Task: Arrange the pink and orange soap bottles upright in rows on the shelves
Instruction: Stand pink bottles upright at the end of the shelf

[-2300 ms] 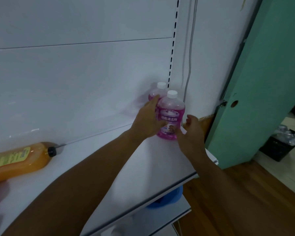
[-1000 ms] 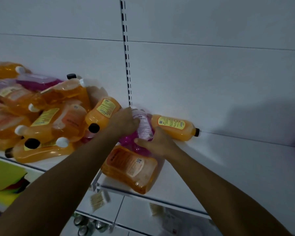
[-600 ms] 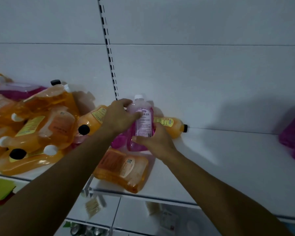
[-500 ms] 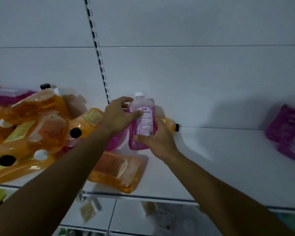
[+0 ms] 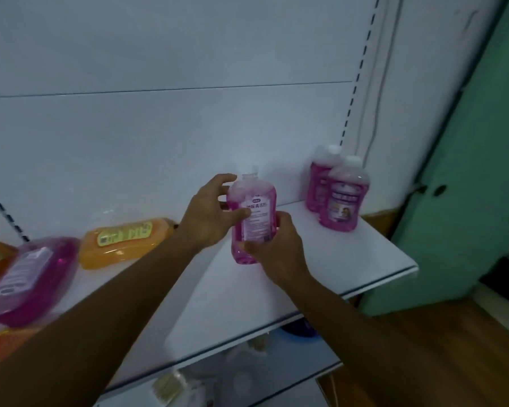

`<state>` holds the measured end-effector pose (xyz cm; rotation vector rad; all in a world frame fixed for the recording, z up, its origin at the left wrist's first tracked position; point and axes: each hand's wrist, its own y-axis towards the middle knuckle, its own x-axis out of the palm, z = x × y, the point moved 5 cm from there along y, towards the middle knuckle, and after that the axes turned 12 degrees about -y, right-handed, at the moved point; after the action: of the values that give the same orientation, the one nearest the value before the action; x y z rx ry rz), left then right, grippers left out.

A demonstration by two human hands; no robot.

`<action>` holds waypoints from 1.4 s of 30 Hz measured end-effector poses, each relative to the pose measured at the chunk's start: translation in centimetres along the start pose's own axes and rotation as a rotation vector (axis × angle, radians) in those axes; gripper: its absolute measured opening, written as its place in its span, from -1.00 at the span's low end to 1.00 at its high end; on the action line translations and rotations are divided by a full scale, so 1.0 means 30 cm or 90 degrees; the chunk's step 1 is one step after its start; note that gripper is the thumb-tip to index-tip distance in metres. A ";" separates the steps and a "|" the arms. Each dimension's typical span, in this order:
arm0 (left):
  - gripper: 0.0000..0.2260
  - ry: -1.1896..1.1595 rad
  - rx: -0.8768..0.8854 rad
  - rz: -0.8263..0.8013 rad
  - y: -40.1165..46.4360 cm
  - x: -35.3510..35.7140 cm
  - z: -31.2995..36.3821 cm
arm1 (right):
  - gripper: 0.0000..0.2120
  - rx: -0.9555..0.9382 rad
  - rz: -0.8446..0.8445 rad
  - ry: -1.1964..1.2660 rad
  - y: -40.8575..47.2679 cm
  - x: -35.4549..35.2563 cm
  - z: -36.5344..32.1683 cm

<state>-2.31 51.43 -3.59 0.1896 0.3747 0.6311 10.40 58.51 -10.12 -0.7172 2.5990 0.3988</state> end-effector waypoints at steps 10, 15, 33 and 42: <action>-0.50 -0.079 0.099 -0.128 0.103 0.413 0.050 | -0.32 0.014 0.197 -0.079 0.031 -0.348 0.202; -0.49 -0.093 0.109 -0.166 0.144 0.547 0.035 | -0.35 0.064 0.244 -0.079 0.060 -0.416 0.296; -0.51 0.000 0.106 -0.132 0.152 0.537 -0.001 | -0.25 0.089 0.356 -0.135 -0.017 -0.434 0.322; -0.52 0.254 0.062 -0.055 0.027 0.097 -0.064 | -0.38 -0.047 0.026 -0.239 -0.013 -0.070 0.125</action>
<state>-1.35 53.95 -5.93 0.1393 0.7954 0.5649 13.42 60.47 -12.49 -0.5533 2.2568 0.5840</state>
